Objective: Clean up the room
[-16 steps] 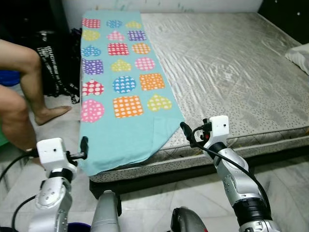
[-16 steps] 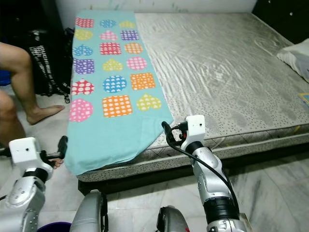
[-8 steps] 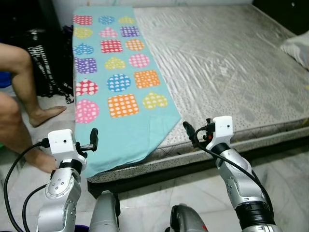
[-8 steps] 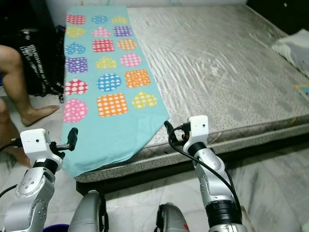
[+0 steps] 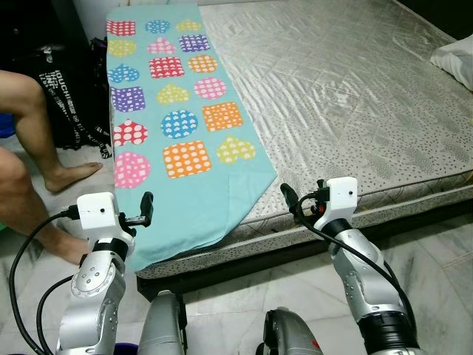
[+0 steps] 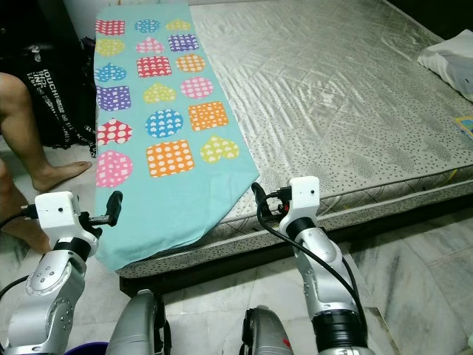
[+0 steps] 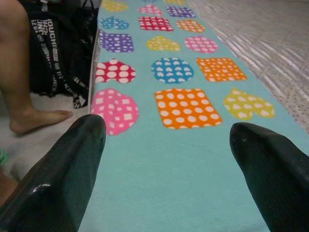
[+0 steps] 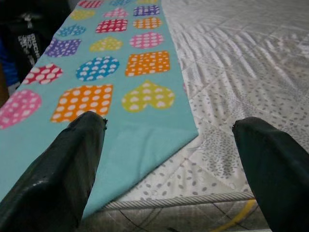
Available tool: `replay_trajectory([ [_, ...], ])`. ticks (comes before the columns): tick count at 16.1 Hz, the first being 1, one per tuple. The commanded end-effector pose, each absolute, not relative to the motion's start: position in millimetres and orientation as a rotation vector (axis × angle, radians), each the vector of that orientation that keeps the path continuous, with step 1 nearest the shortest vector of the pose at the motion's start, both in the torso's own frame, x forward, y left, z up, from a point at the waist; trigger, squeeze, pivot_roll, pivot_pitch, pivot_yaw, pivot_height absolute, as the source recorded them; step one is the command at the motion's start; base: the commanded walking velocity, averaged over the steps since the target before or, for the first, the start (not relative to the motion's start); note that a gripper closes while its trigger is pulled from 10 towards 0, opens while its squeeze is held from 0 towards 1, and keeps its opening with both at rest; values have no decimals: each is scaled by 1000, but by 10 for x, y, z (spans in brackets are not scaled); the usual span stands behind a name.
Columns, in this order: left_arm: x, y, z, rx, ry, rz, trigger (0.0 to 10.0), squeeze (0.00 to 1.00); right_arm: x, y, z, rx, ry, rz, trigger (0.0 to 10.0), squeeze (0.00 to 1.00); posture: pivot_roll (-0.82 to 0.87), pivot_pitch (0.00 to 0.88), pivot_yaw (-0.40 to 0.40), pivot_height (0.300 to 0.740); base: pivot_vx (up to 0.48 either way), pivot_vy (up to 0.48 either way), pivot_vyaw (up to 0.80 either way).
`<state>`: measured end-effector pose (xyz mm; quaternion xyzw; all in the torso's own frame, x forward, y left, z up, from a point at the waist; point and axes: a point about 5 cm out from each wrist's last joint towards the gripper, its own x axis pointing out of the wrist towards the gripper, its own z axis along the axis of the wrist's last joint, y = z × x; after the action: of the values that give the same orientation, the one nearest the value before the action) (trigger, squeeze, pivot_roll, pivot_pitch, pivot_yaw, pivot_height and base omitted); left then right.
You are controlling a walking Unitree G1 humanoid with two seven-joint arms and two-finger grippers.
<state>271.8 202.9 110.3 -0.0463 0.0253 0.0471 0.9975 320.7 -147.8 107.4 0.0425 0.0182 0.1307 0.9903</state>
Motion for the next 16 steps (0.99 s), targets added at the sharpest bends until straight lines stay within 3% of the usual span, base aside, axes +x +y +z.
replay_trajectory([
  [1,2681,2096,1112,-74,56,115,10000,0,3220,-1431,1089,94,34,268,10000,0,43,185,-17,649,0,0,0],
  [3,2629,2165,1198,-49,25,175,10000,0,3235,-1306,1103,104,35,308,10000,0,113,191,-67,649,0,0,0],
  [4,2559,2182,1220,-30,19,221,10000,0,3266,-1238,1103,97,48,346,10000,0,168,198,-136,649,0,0,0],
  [5,2461,2156,1243,-17,8,284,10000,0,3320,-1183,1124,75,60,406,10000,0,219,216,-221,649,0,0,0],
  [9,2203,1990,1294,-21,-5,394,10000,0,3508,-1115,1258,24,66,489,10000,0,268,256,-367,649,0,0,0],
  [16,2188,1861,1325,-57,1,416,10000,0,3526,-1136,1252,10,76,521,10000,0,239,264,-387,649,0,0,0],
])
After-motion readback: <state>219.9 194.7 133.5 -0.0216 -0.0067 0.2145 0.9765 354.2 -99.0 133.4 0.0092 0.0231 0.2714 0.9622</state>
